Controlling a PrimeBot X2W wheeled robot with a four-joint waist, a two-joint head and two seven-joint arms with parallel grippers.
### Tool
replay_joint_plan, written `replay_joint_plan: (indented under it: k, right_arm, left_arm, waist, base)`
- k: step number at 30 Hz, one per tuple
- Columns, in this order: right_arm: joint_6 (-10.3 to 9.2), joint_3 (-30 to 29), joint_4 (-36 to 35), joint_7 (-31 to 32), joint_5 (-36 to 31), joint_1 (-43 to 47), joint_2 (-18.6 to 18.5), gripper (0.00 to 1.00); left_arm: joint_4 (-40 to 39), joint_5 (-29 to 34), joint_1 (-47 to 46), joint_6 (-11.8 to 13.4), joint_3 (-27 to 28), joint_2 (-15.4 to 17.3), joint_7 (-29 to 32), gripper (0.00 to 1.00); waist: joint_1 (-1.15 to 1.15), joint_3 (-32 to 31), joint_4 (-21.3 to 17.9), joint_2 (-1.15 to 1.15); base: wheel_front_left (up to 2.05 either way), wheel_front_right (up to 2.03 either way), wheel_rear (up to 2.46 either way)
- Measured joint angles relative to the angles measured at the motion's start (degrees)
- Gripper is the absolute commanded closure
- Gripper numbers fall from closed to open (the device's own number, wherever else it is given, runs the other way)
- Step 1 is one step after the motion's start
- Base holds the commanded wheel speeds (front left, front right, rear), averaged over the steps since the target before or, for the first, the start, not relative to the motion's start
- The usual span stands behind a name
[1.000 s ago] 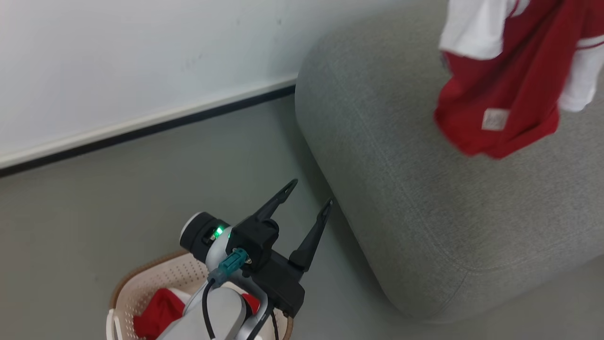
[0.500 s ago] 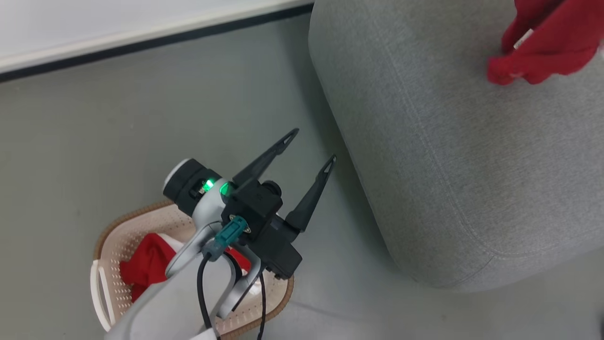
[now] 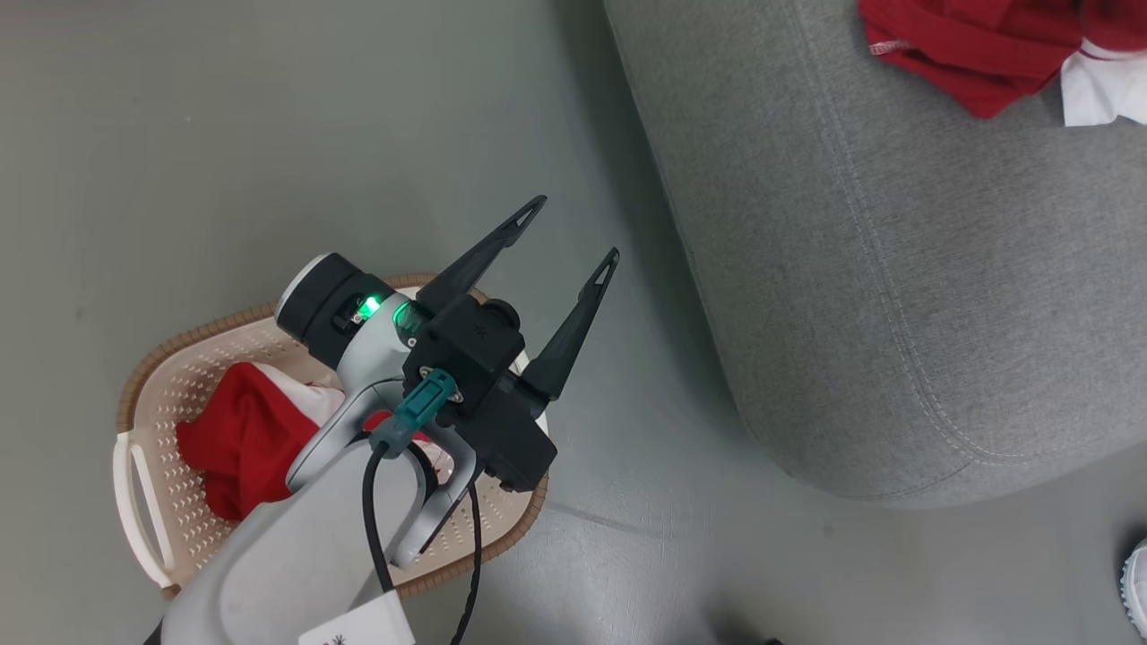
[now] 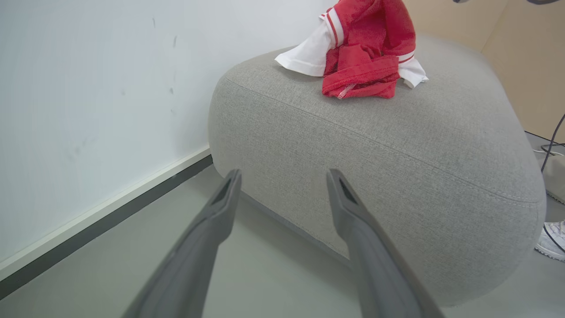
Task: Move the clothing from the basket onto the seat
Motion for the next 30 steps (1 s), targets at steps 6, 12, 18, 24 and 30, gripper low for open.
replay_joint_plan:
  k: [6, 12, 18, 24, 30]
  right_arm:
    - [0.98, 0.5, 3.3, 0.0, 0.5, 5.0, 2.8, 1.00]
    - [1.53, 0.6, 4.6, -0.1, 0.6, 5.8, 4.1, 0.14]
    - [2.47, 1.5, 4.2, -0.3, -0.7, 7.2, 4.5, 0.00]
    - [2.76, 2.3, 1.9, -0.3, -2.3, 11.1, 5.5, 0.00]
    - [2.76, 2.4, -1.5, -0.3, -3.7, 15.2, 7.0, 0.00]
  left_arm:
    - [0.9, 0.0, -0.1, 0.0, 0.0, 0.0, 0.0, 0.00]
    - [2.2, 0.0, 0.1, 0.0, 0.5, 0.2, -0.6, 0.00]
    - [4.3, -0.7, 0.6, 0.1, 1.0, 0.0, -2.1, 0.00]
    - [7.2, -2.1, 3.0, 0.6, 2.2, -0.7, -4.8, 0.00]
    - [9.2, -4.5, 4.9, 1.6, 4.0, -1.9, -7.7, 0.00]
  waist:
    - [-0.01, 0.8, 0.4, -0.01]
    - [-0.01, 0.1, 0.2, -0.01]
    - [-0.01, -1.8, 0.0, -0.01]
    - [-0.02, -5.0, -0.1, -0.01]
    - [-0.02, -9.3, 0.2, -0.02]
  base:
    - [0.00, 0.00, 0.00]
    - [0.00, 0.00, 0.00]
    - [0.00, 0.00, 0.00]
    - [0.00, 0.00, 0.00]
    - [0.00, 0.00, 0.00]
